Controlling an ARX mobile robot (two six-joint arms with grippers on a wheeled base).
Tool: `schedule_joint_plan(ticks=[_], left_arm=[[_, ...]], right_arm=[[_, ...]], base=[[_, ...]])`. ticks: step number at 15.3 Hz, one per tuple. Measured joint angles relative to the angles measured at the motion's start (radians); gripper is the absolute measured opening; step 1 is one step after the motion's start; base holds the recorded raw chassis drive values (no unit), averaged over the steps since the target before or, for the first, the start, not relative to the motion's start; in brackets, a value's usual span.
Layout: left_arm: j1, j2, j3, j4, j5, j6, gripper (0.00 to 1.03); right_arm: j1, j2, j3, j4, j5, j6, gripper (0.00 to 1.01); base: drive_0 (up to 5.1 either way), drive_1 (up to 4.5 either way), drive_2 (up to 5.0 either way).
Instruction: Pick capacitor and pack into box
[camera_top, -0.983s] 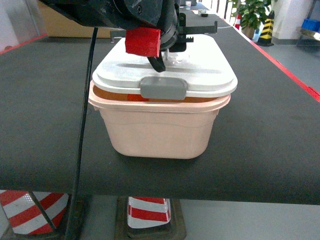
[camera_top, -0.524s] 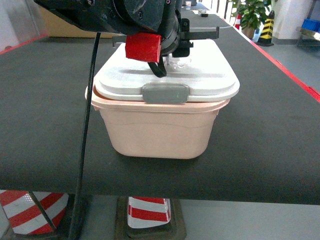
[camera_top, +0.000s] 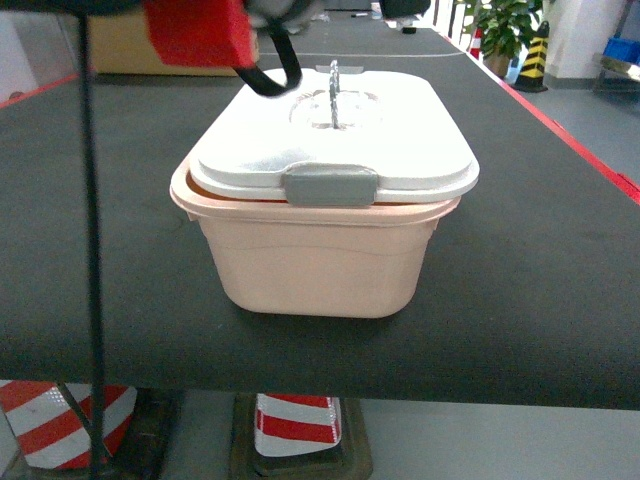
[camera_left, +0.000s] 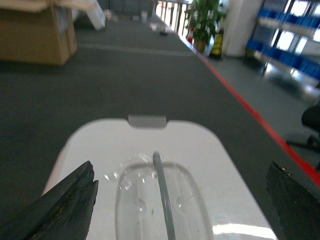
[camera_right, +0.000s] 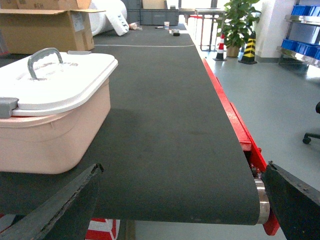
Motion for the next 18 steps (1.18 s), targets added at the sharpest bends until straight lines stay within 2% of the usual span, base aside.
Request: schedule_joint_plan(ticks=[2, 4, 5, 6, 7, 8, 9, 12, 13, 14, 15, 16, 18], left_arm=[[0.0, -0.22, -0.261, 0.283, 0.015, 0.085, 0.98], [0.0, -0.394, -0.565, 0.591, 0.019, 0.251, 0.98], [0.005, -0.451, -0.687, 0.677, -0.006, 0.306, 0.98], [0.005, -0.491, -0.759, 0.716, -0.027, 0.347, 0.98], [0.005, -0.506, -0.782, 0.717, -0.038, 0.357, 0.98], [0.012, -0.552, -0.842, 0.718, -0.07, 0.388, 0.98], [0.032, -0.593, -0.895, 0.717, -0.104, 0.397, 0.98], [0.039, -0.602, -0.901, 0.718, -0.112, 0.379, 0.98], [0.046, -0.68, -0.869, 0.443, -0.132, 0.325, 0.9], [0.085, -0.8, -0.879, 0.251, -0.105, 0.251, 0.77], [0.126, -0.894, -0.919, 0.142, -0.086, 0.2, 0.66], [0.174, -0.955, -0.977, 0.079, -0.055, 0.169, 0.54], [0.257, -1.048, -1.078, 0.043, 0.049, 0.148, 0.21]], right_arm=[[0.0, 0.0, 0.0, 0.0, 0.0, 0.0, 0.98], [0.0, 0.0, 0.0, 0.0, 0.0, 0.0, 0.98], [0.0, 0.0, 0.0, 0.0, 0.0, 0.0, 0.98], [0.0, 0.0, 0.0, 0.0, 0.0, 0.0, 0.98], [0.0, 0.0, 0.0, 0.0, 0.0, 0.0, 0.98], [0.0, 0.0, 0.0, 0.0, 0.0, 0.0, 0.98], [0.0, 0.0, 0.0, 0.0, 0.0, 0.0, 0.98], [0.0, 0.0, 0.0, 0.0, 0.0, 0.0, 0.98], [0.0, 0.0, 0.0, 0.0, 0.0, 0.0, 0.98], [0.0, 0.0, 0.0, 0.0, 0.0, 0.0, 0.98], [0.0, 0.0, 0.0, 0.0, 0.0, 0.0, 0.98], [0.0, 0.0, 0.0, 0.0, 0.0, 0.0, 0.98], [0.0, 0.0, 0.0, -0.001, 0.0, 0.0, 0.98]], base=[[0.0, 0.0, 0.0], [0.0, 0.0, 0.0], [0.0, 0.0, 0.0], [0.0, 0.0, 0.0], [0.0, 0.0, 0.0], [0.0, 0.0, 0.0], [0.0, 0.0, 0.0], [0.0, 0.0, 0.0], [0.0, 0.0, 0.0], [0.0, 0.0, 0.0], [0.0, 0.0, 0.0], [0.0, 0.0, 0.0], [0.0, 0.0, 0.0]])
